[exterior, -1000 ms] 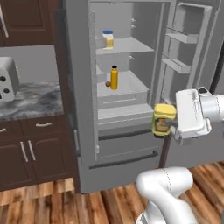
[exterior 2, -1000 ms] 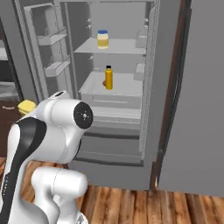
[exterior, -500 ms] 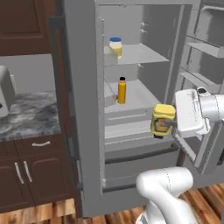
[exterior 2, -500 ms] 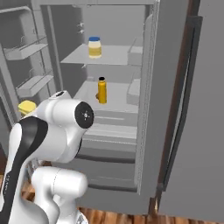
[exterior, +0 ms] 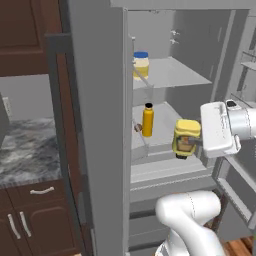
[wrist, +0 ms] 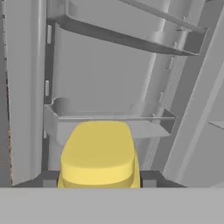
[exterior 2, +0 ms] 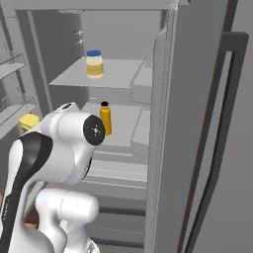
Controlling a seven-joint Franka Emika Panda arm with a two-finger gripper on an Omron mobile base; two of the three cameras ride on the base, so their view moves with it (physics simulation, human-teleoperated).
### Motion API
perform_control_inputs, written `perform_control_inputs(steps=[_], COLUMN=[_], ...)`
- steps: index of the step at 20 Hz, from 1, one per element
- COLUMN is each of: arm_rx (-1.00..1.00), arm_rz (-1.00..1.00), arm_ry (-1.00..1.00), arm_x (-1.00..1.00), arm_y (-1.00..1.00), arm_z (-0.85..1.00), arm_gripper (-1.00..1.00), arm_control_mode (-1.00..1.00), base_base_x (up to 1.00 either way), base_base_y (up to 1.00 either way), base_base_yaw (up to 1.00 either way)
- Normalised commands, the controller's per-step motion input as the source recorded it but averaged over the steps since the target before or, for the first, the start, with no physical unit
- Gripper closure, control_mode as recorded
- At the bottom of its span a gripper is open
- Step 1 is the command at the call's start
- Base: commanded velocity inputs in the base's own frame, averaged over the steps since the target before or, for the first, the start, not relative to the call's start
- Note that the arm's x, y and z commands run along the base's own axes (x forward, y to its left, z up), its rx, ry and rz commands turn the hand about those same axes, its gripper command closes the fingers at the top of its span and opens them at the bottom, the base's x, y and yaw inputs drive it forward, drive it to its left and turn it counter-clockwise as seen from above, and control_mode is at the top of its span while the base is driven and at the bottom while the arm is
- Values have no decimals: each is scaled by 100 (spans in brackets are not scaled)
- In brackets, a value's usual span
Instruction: Place the mustard and mayonnaise from the counter to the top shelf of the fridge. If the existing items in the fridge are on the top shelf, move them to other shelves.
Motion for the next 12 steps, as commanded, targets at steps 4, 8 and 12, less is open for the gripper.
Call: perform_control_inputs(steps=[4, 8, 12], arm_rx=[0, 0, 0], arm_rz=[0, -6, -26], arm_ry=[0, -2, -7], arm_x=[0, 16, 22], arm_y=[0, -1, -6], arm_z=[0, 23, 62], arm_gripper=[100, 100, 100], arm_control_mode=[100, -100, -100], base_base_x=[69, 21, 0], base_base_y=[-35, -9, 0], base_base_yaw=[0, -1, 0])
